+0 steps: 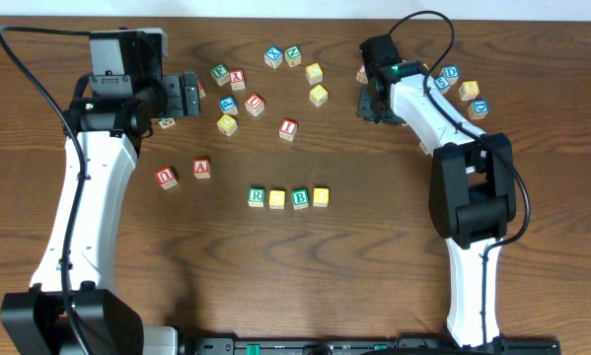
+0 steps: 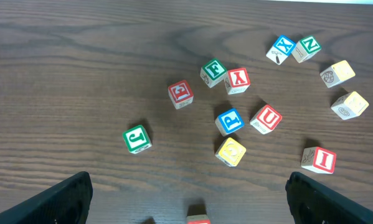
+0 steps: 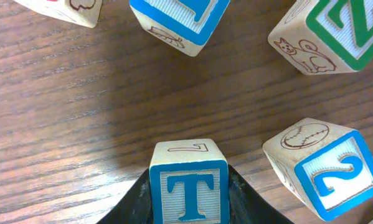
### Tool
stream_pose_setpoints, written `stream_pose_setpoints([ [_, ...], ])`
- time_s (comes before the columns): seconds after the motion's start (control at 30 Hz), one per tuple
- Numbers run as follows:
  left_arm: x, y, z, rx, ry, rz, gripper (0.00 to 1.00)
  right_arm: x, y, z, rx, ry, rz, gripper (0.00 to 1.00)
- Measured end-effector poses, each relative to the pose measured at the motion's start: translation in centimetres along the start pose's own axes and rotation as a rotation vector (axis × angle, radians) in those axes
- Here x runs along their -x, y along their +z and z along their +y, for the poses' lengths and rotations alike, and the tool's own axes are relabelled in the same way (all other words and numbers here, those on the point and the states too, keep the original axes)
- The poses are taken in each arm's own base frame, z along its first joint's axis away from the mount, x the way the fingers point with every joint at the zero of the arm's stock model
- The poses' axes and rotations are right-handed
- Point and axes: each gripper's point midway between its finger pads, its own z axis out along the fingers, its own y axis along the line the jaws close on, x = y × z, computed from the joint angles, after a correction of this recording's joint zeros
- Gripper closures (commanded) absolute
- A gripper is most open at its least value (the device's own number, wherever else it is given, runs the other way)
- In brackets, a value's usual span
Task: Spell out ROBOT
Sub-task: 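Close the right gripper on the blue T block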
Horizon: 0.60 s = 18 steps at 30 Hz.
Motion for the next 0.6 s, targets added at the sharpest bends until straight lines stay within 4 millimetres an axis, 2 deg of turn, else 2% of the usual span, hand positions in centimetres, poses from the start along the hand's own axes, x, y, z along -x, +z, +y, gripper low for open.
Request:
stream_pose_setpoints([
  [0.33, 0.00, 0.00, 0.00, 0.000, 0.000, 0.000, 0.02, 0.08, 0.00, 0.04, 0.002, 0.001, -0.003, 0.71],
  [0.6, 0.00, 0.00, 0.00, 0.000, 0.000, 0.000, 0.02, 0.17, -0.02, 0.07, 0.003, 0.006, -0.006, 0.84],
])
